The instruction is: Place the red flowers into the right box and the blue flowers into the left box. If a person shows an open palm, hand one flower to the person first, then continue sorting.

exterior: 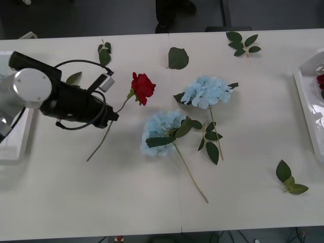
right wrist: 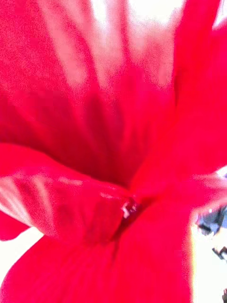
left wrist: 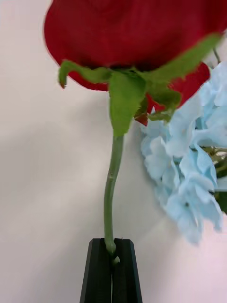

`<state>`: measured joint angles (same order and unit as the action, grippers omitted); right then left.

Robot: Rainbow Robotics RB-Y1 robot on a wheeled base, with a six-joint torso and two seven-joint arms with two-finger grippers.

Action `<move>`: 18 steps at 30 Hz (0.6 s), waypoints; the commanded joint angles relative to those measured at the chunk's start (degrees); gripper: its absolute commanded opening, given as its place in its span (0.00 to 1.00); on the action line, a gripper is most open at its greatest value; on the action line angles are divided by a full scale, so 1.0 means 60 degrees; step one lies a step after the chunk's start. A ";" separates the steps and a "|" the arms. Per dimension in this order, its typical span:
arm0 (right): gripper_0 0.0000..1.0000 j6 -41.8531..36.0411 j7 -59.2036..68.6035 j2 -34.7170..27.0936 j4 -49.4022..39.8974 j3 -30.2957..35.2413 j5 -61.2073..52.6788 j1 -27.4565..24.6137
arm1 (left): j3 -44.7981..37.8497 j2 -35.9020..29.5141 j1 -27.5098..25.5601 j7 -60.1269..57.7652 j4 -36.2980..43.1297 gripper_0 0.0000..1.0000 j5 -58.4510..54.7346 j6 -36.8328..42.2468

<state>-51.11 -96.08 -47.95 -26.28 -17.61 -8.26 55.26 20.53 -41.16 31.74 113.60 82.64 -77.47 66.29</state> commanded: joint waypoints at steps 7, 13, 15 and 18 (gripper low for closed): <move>0.29 0.0784 0.0031 0.0140 -0.0029 0.0049 0.0278 0.0209 | -0.2234 -0.1621 -0.0514 0.0974 0.0523 0.00 -0.4783 0.0553; 0.59 0.0813 -0.0042 0.0066 -0.0015 0.0049 0.0146 0.0179 | -0.1048 -0.1225 -0.1173 0.0373 0.2281 0.00 -0.6483 -0.4486; 0.67 0.0799 -0.0130 0.0037 -0.0015 0.0049 -0.0176 0.0179 | -0.0154 -0.1094 -0.1173 0.0241 0.2969 0.00 -0.6087 -0.6683; 0.72 0.0784 -0.0262 -0.0007 -0.0029 0.0049 -0.0513 0.0194 | 0.0695 -0.0683 -0.0939 0.0256 0.3218 0.00 -0.5648 -0.8324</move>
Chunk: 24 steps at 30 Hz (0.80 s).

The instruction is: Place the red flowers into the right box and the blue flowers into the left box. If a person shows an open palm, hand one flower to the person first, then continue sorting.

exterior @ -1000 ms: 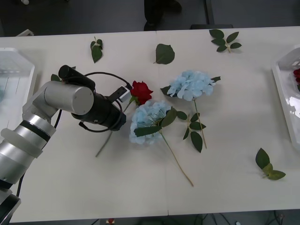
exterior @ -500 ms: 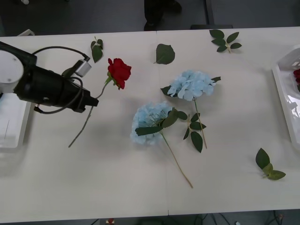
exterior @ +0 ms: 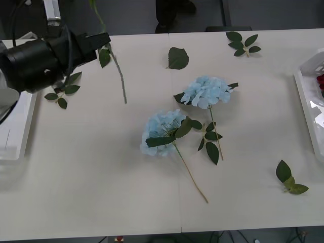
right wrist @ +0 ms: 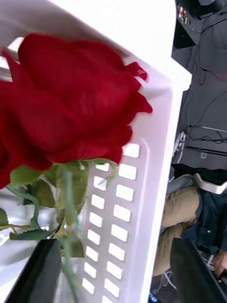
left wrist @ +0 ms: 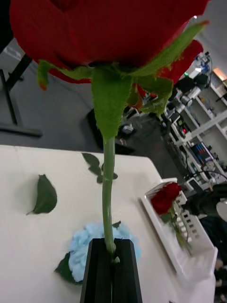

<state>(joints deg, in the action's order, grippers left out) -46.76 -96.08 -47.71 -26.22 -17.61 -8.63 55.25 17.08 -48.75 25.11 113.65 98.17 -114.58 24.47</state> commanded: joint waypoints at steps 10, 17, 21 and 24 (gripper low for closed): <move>0.83 -0.1656 -0.3147 -0.0852 -0.0874 0.0928 -0.4274 0.0195 | 0.1490 0.2515 0.0883 0.0292 0.0469 0.00 0.1475 -0.1822; 0.90 -0.5244 -0.5198 -0.1423 -0.1870 0.1938 -0.7907 0.0195 | 0.2076 0.3965 0.1586 0.0322 0.0147 0.00 0.1739 -0.2467; 0.91 -0.6328 -0.5930 -0.1438 -0.1855 0.1909 -1.0031 0.0151 | 0.2545 0.4726 0.1879 0.0424 -0.0146 0.00 0.1827 -0.3214; 0.92 -0.7046 -0.6384 -0.1320 -0.1870 0.1763 -1.1496 0.0151 | 0.2940 0.5268 0.2143 0.0556 -0.0512 0.00 0.2149 -0.3873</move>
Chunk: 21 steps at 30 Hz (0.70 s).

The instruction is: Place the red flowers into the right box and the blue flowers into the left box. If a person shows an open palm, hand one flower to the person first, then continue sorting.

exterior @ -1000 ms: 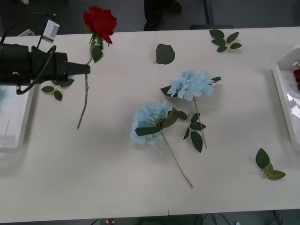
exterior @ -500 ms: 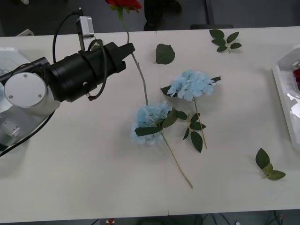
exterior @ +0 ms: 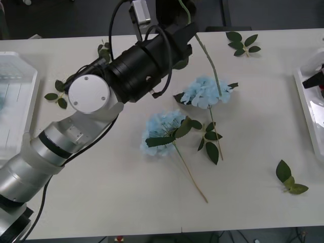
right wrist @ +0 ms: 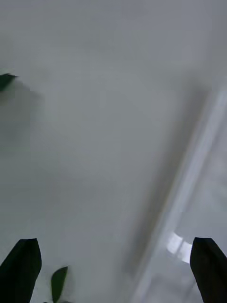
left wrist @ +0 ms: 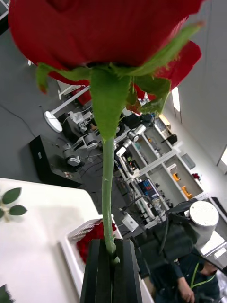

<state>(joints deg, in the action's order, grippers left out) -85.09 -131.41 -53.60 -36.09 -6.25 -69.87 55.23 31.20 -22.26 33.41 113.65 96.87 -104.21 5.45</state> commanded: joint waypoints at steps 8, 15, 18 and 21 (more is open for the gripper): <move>0.92 -0.2048 -0.0599 0.0261 -0.0386 -0.0760 -0.4907 0.0155 | 0.1070 0.1293 0.1067 0.0761 -0.0691 0.00 0.0684 -0.0997; 0.93 -0.2458 -0.0555 0.0774 -0.1119 -0.1068 -0.6489 0.0155 | 0.1319 0.1322 0.1067 0.0907 -0.0735 0.00 0.0757 -0.1128; 0.92 -0.2473 -0.0481 0.1052 -0.1426 -0.1053 -0.6929 0.0155 | 0.1319 0.1322 0.1067 0.0907 -0.0735 0.00 0.0757 -0.1128; 0.93 -0.2502 -0.0452 0.1155 -0.1632 -0.1068 -0.7090 0.0155 | 0.1319 0.1322 0.1067 0.0907 -0.0735 0.00 0.0757 -0.1128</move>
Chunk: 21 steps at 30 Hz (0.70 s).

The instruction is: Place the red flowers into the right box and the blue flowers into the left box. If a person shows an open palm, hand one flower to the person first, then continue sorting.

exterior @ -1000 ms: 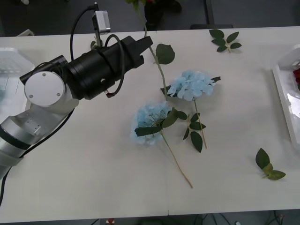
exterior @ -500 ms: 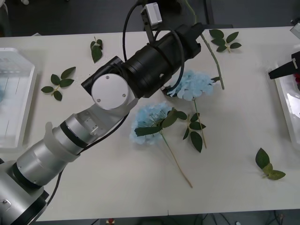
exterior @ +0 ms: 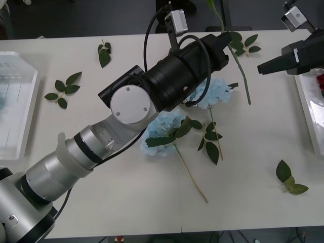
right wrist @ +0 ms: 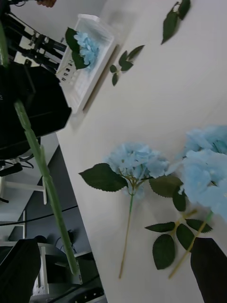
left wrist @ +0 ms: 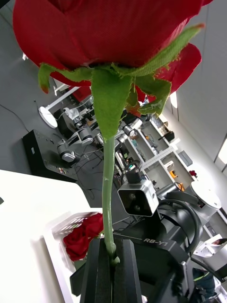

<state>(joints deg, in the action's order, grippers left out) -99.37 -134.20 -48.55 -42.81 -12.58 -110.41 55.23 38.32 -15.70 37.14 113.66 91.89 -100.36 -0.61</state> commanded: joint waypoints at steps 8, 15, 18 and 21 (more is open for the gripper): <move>0.93 -0.0708 -0.0074 0.0695 -0.0790 -0.0057 -0.0510 0.0141 | 0.0132 0.0229 0.0447 0.0906 0.0095 0.00 0.0116 -0.0118; 0.51 -0.0620 -0.0074 0.1017 -0.0790 -0.0320 -0.0392 0.0141 | 0.0132 0.0229 0.0447 0.0906 0.0095 0.00 0.0116 -0.0118; 0.20 -0.0620 -0.0089 0.1090 -0.0878 -0.0335 -0.0114 0.0156 | 0.0132 0.0229 0.0447 0.0906 0.0095 0.00 0.0116 -0.0118; 0.01 -0.0620 -0.0060 0.1090 -0.0892 -0.0408 -0.0085 0.0156 | 0.0132 0.0229 0.0447 0.0906 0.0095 0.00 0.0116 -0.0118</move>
<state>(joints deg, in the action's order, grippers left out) -103.38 -134.20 -42.93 -45.99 -14.38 -111.40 55.23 38.33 -15.69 37.17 113.66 91.72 -100.33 -0.65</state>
